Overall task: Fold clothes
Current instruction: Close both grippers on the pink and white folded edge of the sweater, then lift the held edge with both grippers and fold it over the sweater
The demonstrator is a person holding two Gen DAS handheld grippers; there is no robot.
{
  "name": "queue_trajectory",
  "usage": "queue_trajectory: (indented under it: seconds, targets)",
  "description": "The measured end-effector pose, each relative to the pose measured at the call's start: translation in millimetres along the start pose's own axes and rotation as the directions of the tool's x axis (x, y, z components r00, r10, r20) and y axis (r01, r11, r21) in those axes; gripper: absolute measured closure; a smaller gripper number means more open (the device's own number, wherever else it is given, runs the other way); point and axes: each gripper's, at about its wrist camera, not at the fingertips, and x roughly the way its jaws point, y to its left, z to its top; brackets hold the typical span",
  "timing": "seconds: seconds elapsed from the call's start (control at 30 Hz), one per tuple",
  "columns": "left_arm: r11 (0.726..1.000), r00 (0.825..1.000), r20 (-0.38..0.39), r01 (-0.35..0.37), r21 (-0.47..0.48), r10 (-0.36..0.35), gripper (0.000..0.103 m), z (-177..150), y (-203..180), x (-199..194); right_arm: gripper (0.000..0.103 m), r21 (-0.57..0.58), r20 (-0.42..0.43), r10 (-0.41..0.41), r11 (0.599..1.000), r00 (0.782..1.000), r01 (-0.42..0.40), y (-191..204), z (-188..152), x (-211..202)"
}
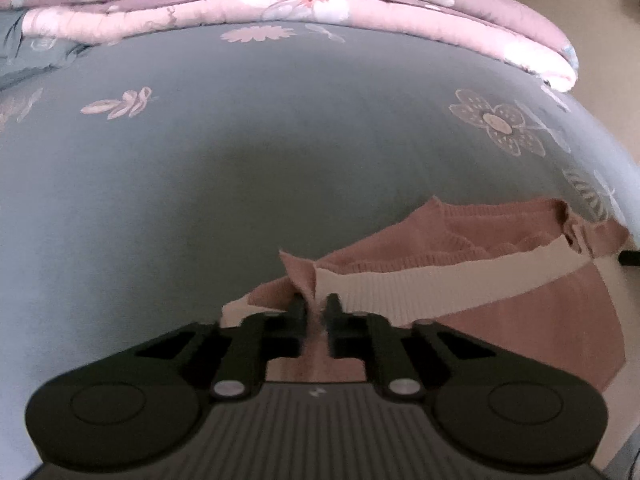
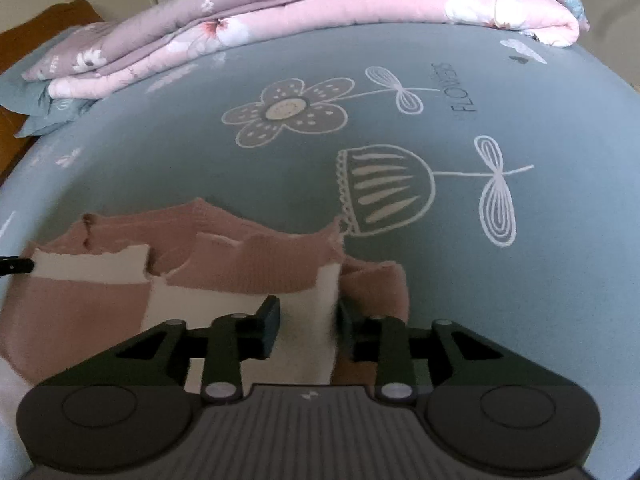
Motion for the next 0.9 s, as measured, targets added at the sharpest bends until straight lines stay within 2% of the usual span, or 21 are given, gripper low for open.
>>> queue_trajectory:
  seconds: [0.1,0.33,0.4,0.47,0.57,0.63,0.67,0.73,0.83,0.9]
  targets:
    - [1.0,1.0,0.021,-0.019,-0.009,0.019,0.1,2.4,-1.7,-6.3,0.095,-0.002,0.023,-0.025,1.0,0.999,0.025,4.6,0.4,-4.7]
    - [1.0,0.995,0.102,0.006,-0.03,-0.003,0.1,22.5,-0.4,-26.1,0.095,-0.004,0.141,-0.023,1.0,0.99,0.024,9.7,12.2,-39.6]
    - [1.0,0.993,0.122,0.001,-0.024,0.002,0.1,24.9,-0.6,-26.0,0.095,-0.012,0.151,-0.038,0.999,0.988,0.041,9.8,16.4,-41.0]
    - [0.999,0.994,0.113,-0.003,-0.043,0.008,0.1,25.4,2.6,-18.2,0.095,-0.003,0.148,-0.063,0.998,0.987,0.065,6.2,14.9,-33.4]
    - [0.997,0.999,0.043,-0.029,-0.076,0.032,0.099,18.7,7.0,3.9,0.095,0.044,0.078,-0.09,0.995,0.993,0.087,-3.7,8.1,-6.1]
    - [0.997,0.998,0.031,-0.043,-0.07,0.045,0.098,12.7,6.4,12.1,0.095,0.065,0.056,-0.095,0.994,0.994,0.092,-6.9,2.2,6.4]
    - [0.997,0.998,0.03,-0.047,-0.069,0.049,0.094,10.8,6.2,14.1,0.095,0.073,0.07,-0.097,0.993,0.993,0.092,-6.6,0.8,6.7]
    - [0.996,0.998,0.022,-0.049,-0.079,0.051,0.093,10.8,7.2,13.9,0.093,0.081,0.068,-0.102,0.992,0.992,0.096,-6.3,2.1,5.8]
    - [0.996,0.997,0.021,-0.073,-0.054,0.074,0.09,13.1,6.1,-1.7,0.084,0.081,0.065,-0.092,0.993,0.994,0.087,-4.6,8.2,-10.0]
    - [0.996,0.995,0.039,-0.092,-0.02,0.092,0.089,11.1,3.2,-20.5,0.077,0.069,0.107,-0.103,0.993,0.989,0.096,-2.6,9.4,-33.1]
